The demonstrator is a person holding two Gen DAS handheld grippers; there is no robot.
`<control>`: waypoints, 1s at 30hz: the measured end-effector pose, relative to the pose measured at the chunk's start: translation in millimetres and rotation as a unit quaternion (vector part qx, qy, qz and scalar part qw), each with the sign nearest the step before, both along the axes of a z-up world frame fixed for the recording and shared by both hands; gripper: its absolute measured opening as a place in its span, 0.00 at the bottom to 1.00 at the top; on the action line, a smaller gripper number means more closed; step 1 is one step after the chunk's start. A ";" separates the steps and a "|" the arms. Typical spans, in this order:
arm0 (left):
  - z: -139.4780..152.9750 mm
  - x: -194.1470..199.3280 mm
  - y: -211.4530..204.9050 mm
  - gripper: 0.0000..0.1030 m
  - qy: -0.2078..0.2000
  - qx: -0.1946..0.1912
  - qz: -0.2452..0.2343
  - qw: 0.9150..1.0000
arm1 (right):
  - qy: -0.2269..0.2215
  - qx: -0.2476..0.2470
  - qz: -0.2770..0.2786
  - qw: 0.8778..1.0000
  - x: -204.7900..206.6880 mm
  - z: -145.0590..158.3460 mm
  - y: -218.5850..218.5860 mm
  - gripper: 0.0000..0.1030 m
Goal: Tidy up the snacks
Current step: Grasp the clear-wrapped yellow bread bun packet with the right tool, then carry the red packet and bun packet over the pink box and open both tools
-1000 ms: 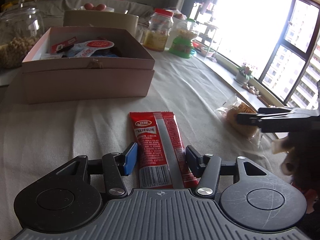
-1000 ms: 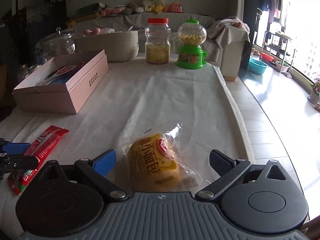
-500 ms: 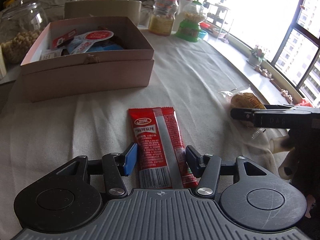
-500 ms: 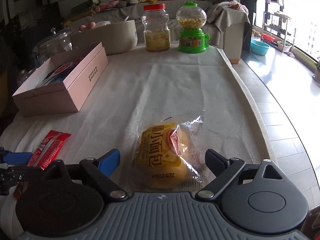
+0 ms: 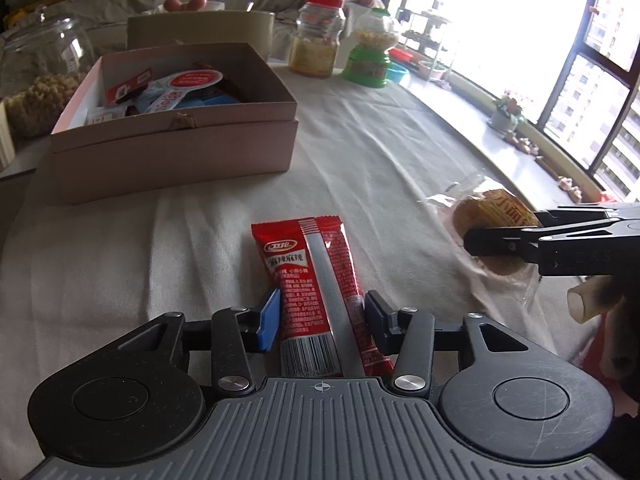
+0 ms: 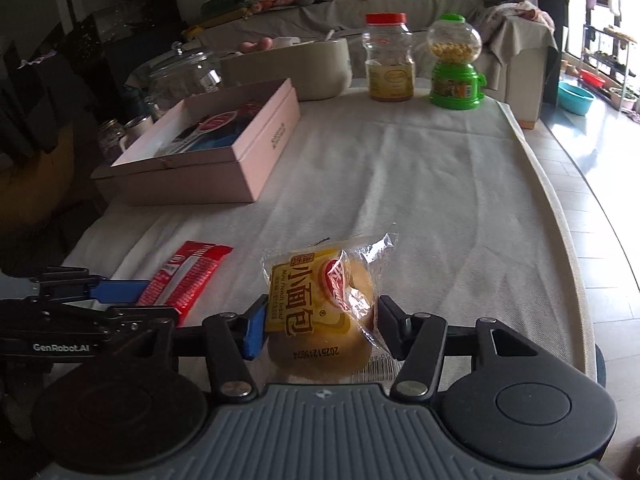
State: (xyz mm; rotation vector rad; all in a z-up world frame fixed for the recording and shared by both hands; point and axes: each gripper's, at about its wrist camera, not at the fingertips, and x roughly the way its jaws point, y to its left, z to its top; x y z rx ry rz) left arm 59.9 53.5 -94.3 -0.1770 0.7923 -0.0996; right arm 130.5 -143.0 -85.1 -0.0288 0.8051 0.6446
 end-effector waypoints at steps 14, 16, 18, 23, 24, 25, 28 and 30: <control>142.0 41.1 89.6 0.48 -0.197 -0.009 0.093 0.976 | -0.184 0.090 0.060 0.977 40.3 199.9 82.9 0.53; 138.0 73.9 99.3 0.48 -0.174 -0.037 0.095 0.979 | -0.182 0.094 0.055 0.977 59.0 213.0 98.9 0.53; 124.2 107.0 105.9 0.48 -0.145 -0.064 0.093 0.983 | -0.179 0.089 0.052 0.978 75.7 216.7 113.3 0.53; 63.0 166.1 120.6 0.48 -0.029 -0.094 0.099 0.990 | -0.131 0.070 0.048 0.988 109.4 200.1 136.5 0.53; 51.5 169.0 123.6 0.49 -0.018 -0.102 0.086 0.991 | -0.119 0.066 0.049 0.989 114.9 194.3 140.7 0.53; 40.3 166.2 126.2 0.50 -0.023 -0.107 0.068 0.992 | -0.110 0.061 0.051 0.991 119.9 187.7 144.4 0.53; 29.3 152.8 124.8 0.54 -0.069 -0.070 0.033 0.995 | -0.080 0.042 0.058 0.994 136.0 165.3 162.6 0.53; 29.6 146.8 126.3 0.54 -0.079 -0.058 0.048 0.994 | -0.046 0.038 0.063 0.996 149.0 148.1 180.0 0.53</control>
